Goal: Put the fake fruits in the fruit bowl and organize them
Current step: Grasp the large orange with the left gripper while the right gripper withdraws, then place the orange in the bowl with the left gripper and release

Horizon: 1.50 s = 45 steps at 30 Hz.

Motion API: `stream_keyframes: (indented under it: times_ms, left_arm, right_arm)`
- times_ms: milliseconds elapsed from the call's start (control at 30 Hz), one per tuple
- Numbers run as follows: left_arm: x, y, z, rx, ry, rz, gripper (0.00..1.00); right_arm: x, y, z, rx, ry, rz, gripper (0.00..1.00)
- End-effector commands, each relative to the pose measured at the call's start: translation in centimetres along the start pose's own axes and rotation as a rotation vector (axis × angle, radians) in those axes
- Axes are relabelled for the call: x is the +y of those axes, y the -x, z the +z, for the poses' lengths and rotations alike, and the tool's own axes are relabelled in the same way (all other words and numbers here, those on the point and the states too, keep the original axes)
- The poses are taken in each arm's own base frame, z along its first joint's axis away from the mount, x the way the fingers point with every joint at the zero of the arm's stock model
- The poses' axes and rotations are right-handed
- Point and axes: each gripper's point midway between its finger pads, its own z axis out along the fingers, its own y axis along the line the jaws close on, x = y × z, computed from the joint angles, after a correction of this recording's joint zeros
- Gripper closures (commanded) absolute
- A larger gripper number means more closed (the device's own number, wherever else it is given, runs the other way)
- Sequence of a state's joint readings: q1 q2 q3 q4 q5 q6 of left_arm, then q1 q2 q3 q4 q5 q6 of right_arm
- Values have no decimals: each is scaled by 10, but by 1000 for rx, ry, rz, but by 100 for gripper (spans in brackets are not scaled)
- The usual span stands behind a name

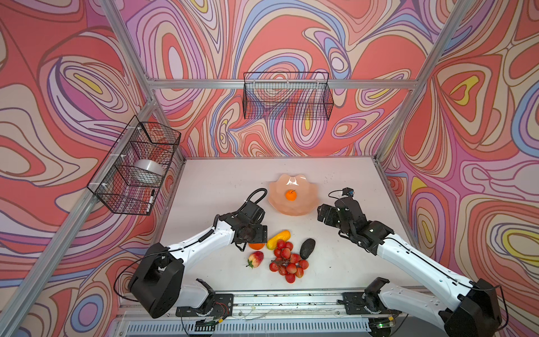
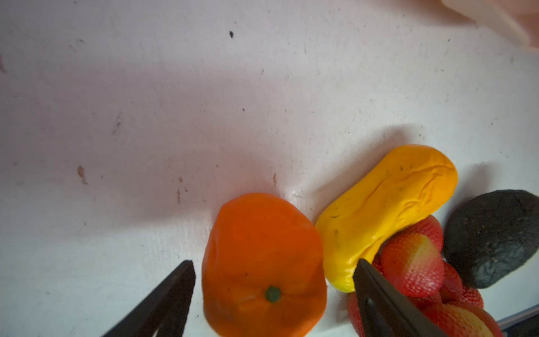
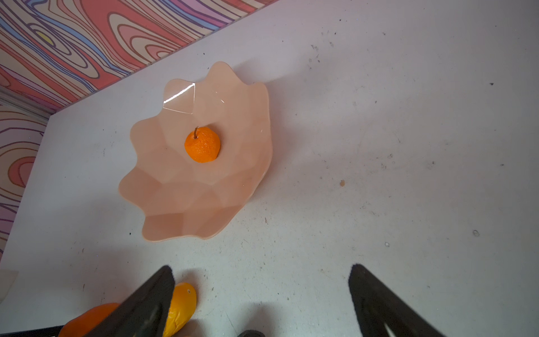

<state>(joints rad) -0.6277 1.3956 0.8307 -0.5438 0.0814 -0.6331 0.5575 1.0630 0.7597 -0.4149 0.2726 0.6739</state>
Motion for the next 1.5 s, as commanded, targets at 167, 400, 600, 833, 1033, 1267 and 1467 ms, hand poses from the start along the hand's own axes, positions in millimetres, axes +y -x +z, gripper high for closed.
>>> stream_keyframes:
  times_ms: [167,400,600,833,1033,1267,1467]
  left_arm:
    - [9,1,5,27,79,8,39]
    - [2,66,-68,-190,81,131,47]
    - [-51,139,-89,-288,-51,199,46]
    - [-89,193,-40,-258,-72,190,49]
    - [-106,211,-7,-255,-63,175,50]
    - [-115,198,35,-183,-3,180,46]
    - [-103,192,49,-148,58,149,45]
  right_arm:
    - [-7,-2,0,-7,-21,1,2]
    - [-14,4,-8,-40,-44,2,2]
    - [-13,9,-8,-56,-49,-2,2]
    - [-21,2,-16,-23,-76,-37,2]
    - [-35,1,-26,-32,-122,-60,2]
    - [-36,-2,-26,-25,-118,-53,2]
    - [-37,-4,-26,-18,-120,-55,2]
